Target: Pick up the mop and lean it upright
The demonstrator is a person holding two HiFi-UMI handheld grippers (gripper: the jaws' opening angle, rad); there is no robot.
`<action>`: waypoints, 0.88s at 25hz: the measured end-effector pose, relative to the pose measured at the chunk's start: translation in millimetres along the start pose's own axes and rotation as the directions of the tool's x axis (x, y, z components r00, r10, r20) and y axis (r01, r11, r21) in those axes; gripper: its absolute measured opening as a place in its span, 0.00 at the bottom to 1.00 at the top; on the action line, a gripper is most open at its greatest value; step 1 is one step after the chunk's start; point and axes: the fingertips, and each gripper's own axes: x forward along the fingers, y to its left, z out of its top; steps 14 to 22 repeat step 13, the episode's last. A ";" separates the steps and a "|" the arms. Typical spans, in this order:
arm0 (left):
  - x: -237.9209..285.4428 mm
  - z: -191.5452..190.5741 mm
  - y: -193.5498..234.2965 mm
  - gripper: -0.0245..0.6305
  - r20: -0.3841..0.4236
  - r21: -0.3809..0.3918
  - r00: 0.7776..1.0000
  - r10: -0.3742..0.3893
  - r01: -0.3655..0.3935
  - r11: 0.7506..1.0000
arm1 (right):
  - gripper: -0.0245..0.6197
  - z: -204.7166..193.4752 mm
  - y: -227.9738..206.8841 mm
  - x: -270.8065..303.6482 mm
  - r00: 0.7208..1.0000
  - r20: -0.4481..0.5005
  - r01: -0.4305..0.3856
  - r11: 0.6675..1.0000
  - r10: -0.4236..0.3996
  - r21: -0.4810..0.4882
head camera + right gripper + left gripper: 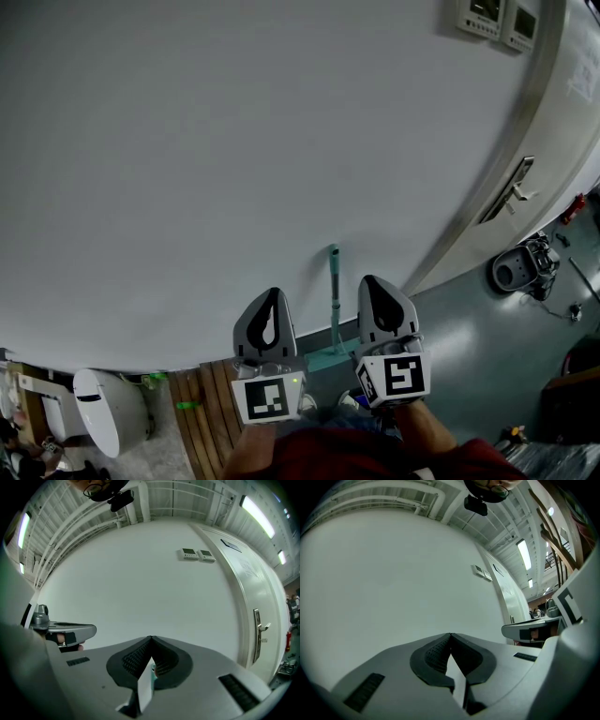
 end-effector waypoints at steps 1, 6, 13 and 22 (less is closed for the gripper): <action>-0.4 0.1 -0.4 0.06 0.000 0.001 1.000 -0.001 0.001 1.000 | 0.06 0.0 0.0 -0.4 1.000 0.001 0.000 1.000 0.000 -0.001; -3.6 0.7 -2.0 0.06 -0.003 0.007 1.000 -0.004 0.004 1.000 | 0.06 0.8 0.7 -2.8 1.000 0.008 -0.001 1.000 0.001 -0.005; -5.5 2.9 -4.9 0.06 -0.001 0.015 1.000 -0.011 0.011 1.000 | 0.06 1.8 0.1 -5.2 1.000 0.012 0.001 1.000 -0.001 -0.013; -5.5 2.9 -4.9 0.06 -0.001 0.015 1.000 -0.011 0.011 1.000 | 0.06 1.8 0.1 -5.2 1.000 0.012 0.001 1.000 -0.001 -0.013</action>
